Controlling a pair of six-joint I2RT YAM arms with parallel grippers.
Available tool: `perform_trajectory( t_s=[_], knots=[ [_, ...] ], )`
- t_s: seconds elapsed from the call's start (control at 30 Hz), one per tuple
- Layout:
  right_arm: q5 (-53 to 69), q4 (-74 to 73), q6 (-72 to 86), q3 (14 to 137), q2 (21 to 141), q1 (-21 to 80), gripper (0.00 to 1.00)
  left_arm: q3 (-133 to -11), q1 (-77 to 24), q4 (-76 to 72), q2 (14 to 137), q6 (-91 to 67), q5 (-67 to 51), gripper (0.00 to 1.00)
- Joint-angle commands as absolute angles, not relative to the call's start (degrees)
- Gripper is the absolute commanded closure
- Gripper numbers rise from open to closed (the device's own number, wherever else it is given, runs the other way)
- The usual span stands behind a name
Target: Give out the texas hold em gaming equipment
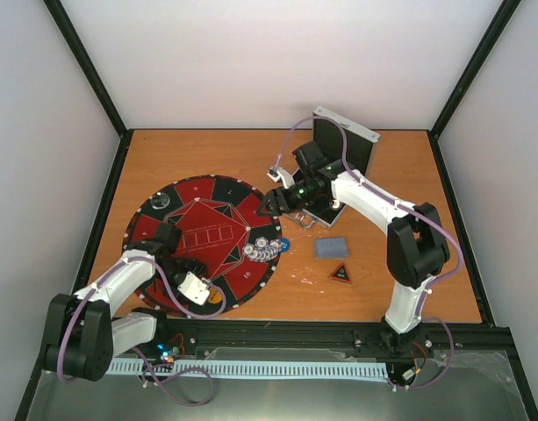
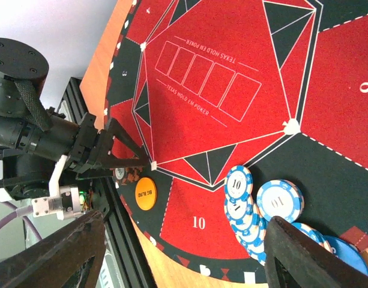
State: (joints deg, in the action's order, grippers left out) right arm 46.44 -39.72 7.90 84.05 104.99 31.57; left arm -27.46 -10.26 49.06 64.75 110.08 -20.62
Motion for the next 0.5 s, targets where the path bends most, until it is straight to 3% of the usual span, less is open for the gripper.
perform_trajectory(
  t_s=[0.0,0.1,0.47],
  knots=[
    [45.3,-40.7,6.7,84.4,102.0,30.7,0.27,-26.2,-10.2,50.1,64.2,111.5,-20.6,0.1],
    [44.3,-41.4,6.2,85.0,101.4,30.0,0.24,-27.2,-10.2,52.8,60.8,112.1,-22.7,0.01],
    [36.4,-44.3,4.4,89.3,99.1,28.3,0.22,-35.2,-10.2,63.7,49.4,114.4,-27.6,0.0]
  ],
)
